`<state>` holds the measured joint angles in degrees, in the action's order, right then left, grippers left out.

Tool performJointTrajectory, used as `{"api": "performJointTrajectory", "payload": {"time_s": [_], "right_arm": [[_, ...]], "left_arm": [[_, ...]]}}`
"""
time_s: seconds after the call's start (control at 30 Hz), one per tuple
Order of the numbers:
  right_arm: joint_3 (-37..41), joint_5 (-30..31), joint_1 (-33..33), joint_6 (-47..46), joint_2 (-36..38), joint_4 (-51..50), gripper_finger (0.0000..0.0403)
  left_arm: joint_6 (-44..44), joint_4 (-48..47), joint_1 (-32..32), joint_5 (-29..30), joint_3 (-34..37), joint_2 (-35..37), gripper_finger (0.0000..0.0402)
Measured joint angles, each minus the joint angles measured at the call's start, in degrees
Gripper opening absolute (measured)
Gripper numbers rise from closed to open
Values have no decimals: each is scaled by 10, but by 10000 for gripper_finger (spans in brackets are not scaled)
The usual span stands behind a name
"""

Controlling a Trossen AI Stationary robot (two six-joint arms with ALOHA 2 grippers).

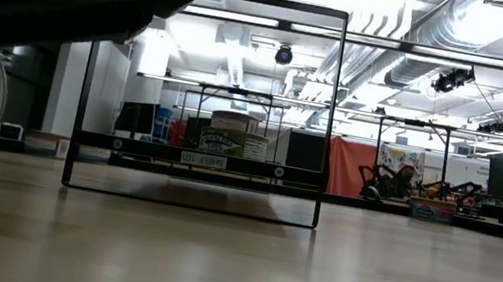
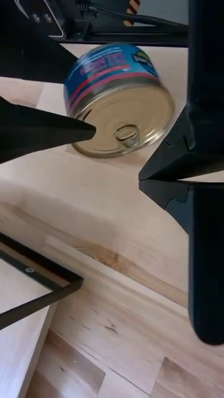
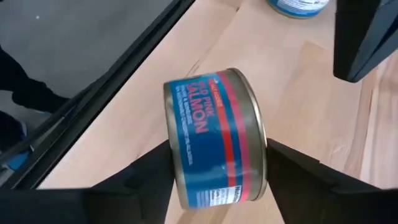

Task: Stack canned seafood by type on shelf
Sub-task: Stack the blue pink tuna can on top of the other blue pink tuna can on the shelf

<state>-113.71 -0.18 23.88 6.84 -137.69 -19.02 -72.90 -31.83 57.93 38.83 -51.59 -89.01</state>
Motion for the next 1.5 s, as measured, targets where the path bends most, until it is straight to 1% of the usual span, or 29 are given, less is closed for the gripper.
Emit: {"api": "performJointTrajectory", "payload": {"time_s": [0.1, 0.33, 0.43, 0.53, 0.63, 0.73, 0.9, 0.93, 1.03, 1.13, 1.2, 1.33, 1.5], "right_arm": [[0, 1, 0, -12, 0, 0, 216], [0, -1, 0, -18, 0, 1, 213], [0, -2, 0, -22, 0, 1, 203], [-14, -3, 1, -44, 4, -24, 183], [-51, -5, 2, -46, 14, -75, 178], [-102, -5, 3, -37, 28, -146, 178], [-210, -2, 3, -21, 30, -274, 178], [-212, 3, 3, -18, 37, -272, 178], [-174, 36, 3, -32, 89, -252, 178], [-174, 77, -2, -51, 119, -268, 179], [-174, 119, -8, -52, 129, -274, 179], [-173, 186, -26, -49, 152, -292, 180], [-173, 244, -56, -54, 170, -360, 180]], "left_arm": [[1, 0, -2, 0, 0, 0, 0], [1, 8, -2, -1, 0, 1, 0], [1, 25, -4, -14, 0, 16, 0], [32, 28, -12, -27, -4, 67, 0], [92, 11, -19, -15, -11, 135, 0], [150, 1, -28, 22, -14, 209, 0], [230, -5, -32, 114, -14, 304, 0], [240, -5, -32, 126, -14, 319, 0], [265, -4, -32, 139, -14, 353, 0], [284, -4, -33, 139, -14, 375, 0], [295, -4, -33, 140, -14, 384, 0], [306, -4, -34, 143, -14, 388, 0], [311, -5, -36, 144, -14, 379, 0]]}}
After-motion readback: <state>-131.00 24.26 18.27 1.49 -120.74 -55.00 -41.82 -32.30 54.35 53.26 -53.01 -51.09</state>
